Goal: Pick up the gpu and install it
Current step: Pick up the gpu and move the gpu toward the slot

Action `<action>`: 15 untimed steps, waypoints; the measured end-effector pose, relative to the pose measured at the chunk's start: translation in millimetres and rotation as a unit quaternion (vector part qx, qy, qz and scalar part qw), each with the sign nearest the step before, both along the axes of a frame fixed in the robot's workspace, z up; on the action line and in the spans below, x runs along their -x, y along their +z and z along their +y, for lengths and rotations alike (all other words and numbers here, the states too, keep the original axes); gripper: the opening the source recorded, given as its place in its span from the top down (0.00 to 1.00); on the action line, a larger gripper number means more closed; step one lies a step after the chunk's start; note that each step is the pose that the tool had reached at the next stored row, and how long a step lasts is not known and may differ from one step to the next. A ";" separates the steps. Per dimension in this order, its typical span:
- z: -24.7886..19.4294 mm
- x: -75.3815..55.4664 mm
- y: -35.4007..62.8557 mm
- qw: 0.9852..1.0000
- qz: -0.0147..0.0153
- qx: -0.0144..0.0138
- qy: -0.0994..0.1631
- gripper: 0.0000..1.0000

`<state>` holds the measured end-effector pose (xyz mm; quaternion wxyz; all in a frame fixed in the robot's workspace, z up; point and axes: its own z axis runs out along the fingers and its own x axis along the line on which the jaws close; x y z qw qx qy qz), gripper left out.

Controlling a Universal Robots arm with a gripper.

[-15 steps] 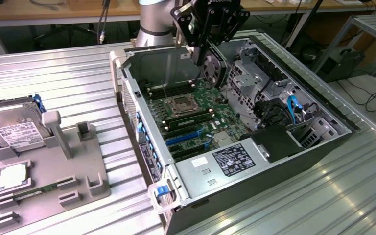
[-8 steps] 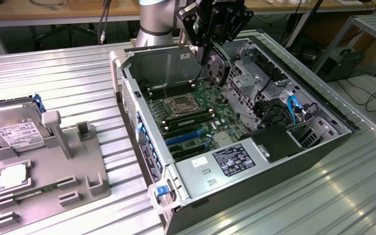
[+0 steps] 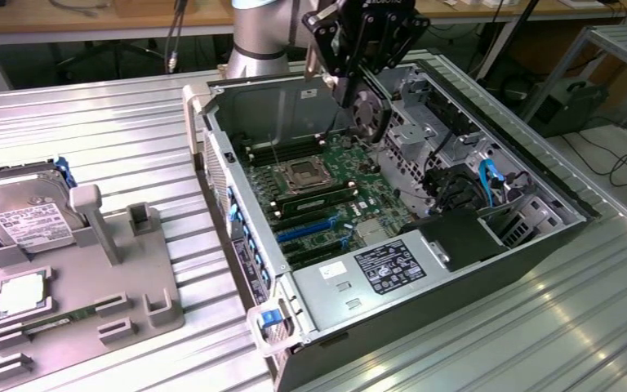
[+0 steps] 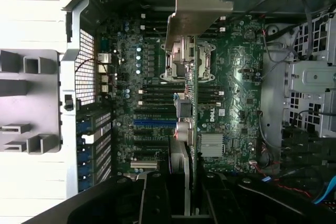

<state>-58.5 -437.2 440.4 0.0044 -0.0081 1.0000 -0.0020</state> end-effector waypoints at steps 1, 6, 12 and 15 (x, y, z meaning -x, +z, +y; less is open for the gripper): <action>0.0 -1.2 0.0 1.000 0.000 0.000 0.000 0.72; 0.0 -7.0 -0.2 1.000 0.000 0.000 0.000 0.72; 0.1 -15.1 -0.4 1.000 0.000 0.000 0.000 0.72; 0.1 -18.4 -0.5 1.000 0.000 0.000 0.000 0.72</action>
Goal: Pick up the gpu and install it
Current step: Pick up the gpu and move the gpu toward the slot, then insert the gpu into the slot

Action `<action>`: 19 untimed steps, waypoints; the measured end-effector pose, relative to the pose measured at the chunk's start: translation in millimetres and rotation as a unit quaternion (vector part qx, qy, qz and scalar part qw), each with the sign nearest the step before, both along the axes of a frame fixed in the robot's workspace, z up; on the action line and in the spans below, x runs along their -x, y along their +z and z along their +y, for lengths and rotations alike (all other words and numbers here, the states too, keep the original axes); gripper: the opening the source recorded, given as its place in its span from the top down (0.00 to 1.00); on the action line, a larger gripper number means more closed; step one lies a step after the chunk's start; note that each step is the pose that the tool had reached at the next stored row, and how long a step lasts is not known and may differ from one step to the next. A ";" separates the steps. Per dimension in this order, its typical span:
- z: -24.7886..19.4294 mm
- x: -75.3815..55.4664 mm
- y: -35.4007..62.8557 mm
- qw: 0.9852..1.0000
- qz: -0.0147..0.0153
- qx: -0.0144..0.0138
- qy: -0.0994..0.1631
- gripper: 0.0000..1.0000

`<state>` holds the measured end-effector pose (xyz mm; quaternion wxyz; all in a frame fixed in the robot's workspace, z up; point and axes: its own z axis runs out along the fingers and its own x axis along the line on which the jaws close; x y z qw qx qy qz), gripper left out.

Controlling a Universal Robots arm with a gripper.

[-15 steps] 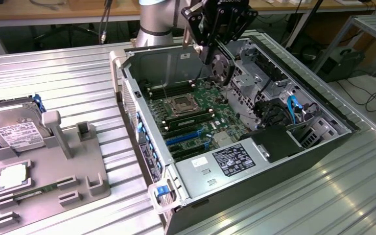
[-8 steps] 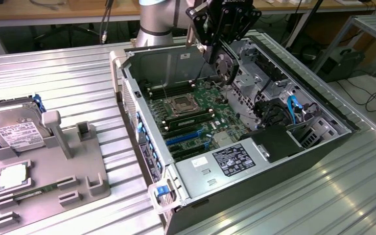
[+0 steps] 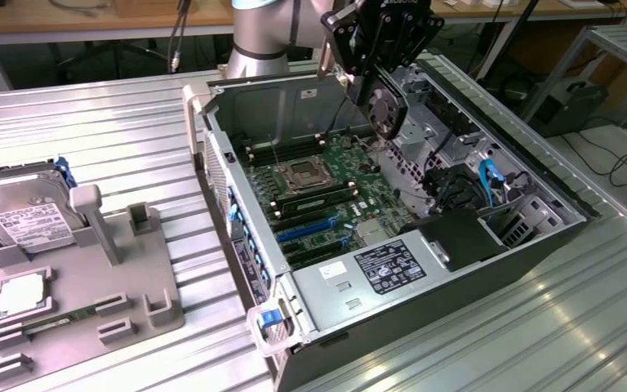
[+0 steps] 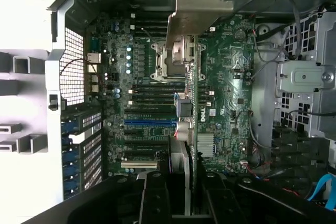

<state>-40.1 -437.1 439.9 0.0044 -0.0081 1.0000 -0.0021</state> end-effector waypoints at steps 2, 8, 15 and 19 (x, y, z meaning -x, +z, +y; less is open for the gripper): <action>0.0 -0.6 0.0 1.000 0.000 0.000 0.000 0.72; 0.0 -0.6 0.0 1.000 0.000 0.000 0.000 0.72; 0.0 -0.6 0.0 1.000 0.000 0.000 0.000 0.72; 0.0 -0.3 0.0 1.000 0.000 0.000 0.023 0.72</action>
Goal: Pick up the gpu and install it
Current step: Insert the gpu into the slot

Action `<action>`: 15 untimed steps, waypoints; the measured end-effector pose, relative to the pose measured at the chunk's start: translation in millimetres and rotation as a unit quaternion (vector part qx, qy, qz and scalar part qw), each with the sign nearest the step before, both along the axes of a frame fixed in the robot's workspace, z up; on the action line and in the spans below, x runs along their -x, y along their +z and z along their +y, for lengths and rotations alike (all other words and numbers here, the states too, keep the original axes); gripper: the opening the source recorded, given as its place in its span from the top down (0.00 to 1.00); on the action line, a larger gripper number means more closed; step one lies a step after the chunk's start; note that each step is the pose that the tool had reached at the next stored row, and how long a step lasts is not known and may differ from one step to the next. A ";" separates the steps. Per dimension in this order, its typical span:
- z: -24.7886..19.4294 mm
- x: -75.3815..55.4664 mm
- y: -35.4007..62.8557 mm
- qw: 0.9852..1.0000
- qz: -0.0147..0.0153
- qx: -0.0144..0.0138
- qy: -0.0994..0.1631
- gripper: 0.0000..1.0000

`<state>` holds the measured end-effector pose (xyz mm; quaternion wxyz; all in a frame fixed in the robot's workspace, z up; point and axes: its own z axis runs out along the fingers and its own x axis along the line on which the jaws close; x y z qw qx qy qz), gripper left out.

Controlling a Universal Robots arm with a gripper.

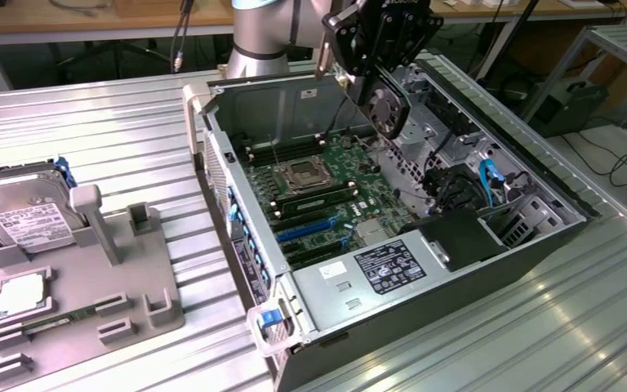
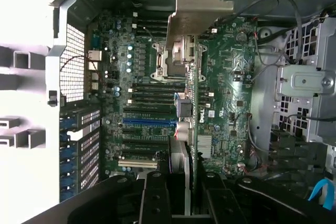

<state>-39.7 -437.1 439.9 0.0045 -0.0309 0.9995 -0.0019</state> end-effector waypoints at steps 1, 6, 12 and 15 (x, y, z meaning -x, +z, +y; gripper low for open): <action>0.0 0.1 0.0 1.000 0.000 0.000 0.004 0.72; 0.0 0.7 0.0 0.999 0.000 0.000 0.035 0.72; 0.0 1.4 0.0 0.998 0.000 0.000 0.059 0.72; 0.0 1.7 0.0 0.998 0.000 0.000 0.069 0.72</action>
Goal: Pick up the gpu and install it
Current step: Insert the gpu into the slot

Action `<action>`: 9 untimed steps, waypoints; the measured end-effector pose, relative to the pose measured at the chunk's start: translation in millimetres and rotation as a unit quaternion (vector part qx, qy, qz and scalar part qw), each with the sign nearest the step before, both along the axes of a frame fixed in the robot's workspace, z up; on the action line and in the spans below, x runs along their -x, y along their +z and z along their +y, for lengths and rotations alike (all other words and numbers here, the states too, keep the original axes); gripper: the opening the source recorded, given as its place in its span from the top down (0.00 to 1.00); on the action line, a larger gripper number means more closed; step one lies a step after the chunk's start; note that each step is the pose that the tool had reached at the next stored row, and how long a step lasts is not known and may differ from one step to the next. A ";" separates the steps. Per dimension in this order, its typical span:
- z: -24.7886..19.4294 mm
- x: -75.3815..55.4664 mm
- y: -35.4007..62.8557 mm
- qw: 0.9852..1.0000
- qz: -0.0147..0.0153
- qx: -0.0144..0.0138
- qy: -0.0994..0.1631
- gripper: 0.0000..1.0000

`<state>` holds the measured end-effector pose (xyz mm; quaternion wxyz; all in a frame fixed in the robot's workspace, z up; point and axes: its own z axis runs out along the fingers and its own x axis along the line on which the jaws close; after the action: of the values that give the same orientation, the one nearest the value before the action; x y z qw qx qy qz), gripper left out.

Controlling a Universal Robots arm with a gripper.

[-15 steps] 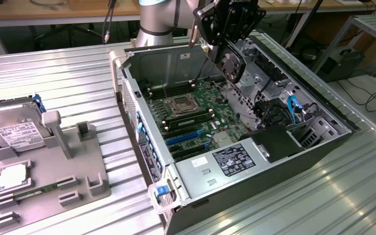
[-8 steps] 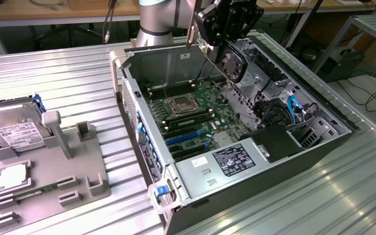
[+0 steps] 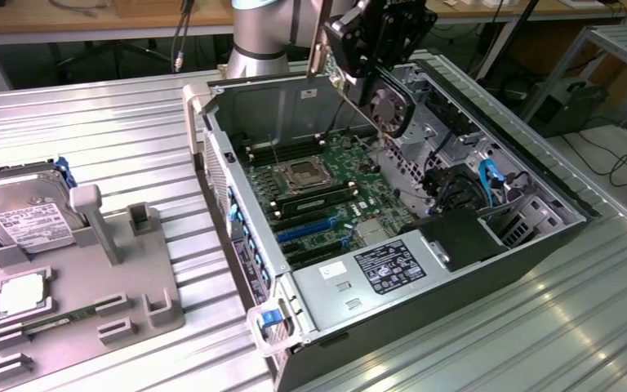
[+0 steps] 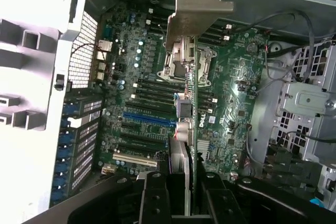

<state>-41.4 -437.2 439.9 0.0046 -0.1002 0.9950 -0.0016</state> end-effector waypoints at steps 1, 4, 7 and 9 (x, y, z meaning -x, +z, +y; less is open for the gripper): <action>0.0 0.2 0.0 1.000 0.000 0.000 0.003 0.72; 0.0 0.5 0.0 1.000 0.000 0.000 0.017 0.72; 0.0 1.0 0.0 0.999 0.000 0.000 0.034 0.72; 0.0 1.1 0.0 0.999 0.000 0.000 0.042 0.72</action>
<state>-42.4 -437.1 439.9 0.0046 -0.1417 0.9899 -0.0014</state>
